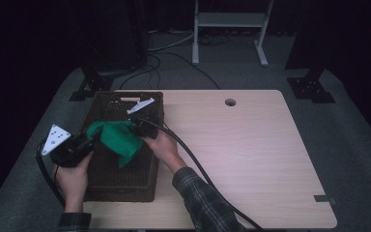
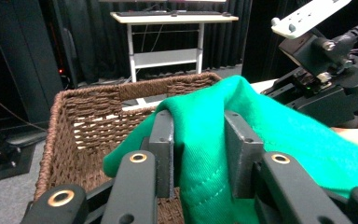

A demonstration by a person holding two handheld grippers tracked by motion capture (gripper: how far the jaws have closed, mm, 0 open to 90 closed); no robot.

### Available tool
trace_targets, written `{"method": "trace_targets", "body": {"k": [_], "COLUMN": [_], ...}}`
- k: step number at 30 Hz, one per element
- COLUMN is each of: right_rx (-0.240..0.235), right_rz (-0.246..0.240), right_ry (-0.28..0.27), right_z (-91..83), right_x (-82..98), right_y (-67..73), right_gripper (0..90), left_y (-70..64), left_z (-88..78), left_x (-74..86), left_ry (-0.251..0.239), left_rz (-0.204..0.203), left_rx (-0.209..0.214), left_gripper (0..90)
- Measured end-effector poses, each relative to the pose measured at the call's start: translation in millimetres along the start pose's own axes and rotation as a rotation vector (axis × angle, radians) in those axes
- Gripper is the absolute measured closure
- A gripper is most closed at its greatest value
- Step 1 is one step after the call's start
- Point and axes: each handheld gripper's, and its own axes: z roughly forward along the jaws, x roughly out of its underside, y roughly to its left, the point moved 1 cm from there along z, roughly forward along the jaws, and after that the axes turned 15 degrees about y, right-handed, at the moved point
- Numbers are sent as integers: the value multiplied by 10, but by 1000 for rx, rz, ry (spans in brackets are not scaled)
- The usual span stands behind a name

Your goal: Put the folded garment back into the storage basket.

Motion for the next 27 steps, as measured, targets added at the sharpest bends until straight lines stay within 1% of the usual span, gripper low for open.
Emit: {"method": "trace_targets", "body": {"k": [7,11,13,14,15,16,19,21,22,24,26,27], "right_rx": [-2,4,1,-12,-3,8,3,2,2,2,6,6], "right_rz": [-4,-7,-5,-7,-13,-15,-16,-18,-20,-19,-23,-25], "right_ry": [2,9,8,13,17,22,19,20,21,20,23,23], "right_z": [4,11,12,16,20,21,22,24,26,27,28,29], "right_x": [2,-4,-5,-7,-9,-10,-11,-13,-13,-14,-14,-14], "right_y": [7,11,8,8,15,17,9,10,8,7,9,9], "right_gripper": [777,777,777,777,777,777,776,775,774,772,769,768], "left_y": [-1,1,4,5,9,12,20,35,35,32,27,30], "left_z": [8,13,24,26,31,36,37,58,61,65,70,68], "left_x": [0,0,-2,-4,-5,-7,-10,-13,-13,-14,-18,-17], "left_ry": [12,16,22,25,27,30,29,41,41,43,44,41], "left_rz": [-4,-13,-19,-22,-25,-31,-37,-53,-51,-46,-43,-46], "left_rx": [-10,-27,-36,-43,-48,-45,-44,-35,-29,-24,-11,-9], "left_gripper": [646,593,531,495,455,417,285,184,158,64,21,21]}}
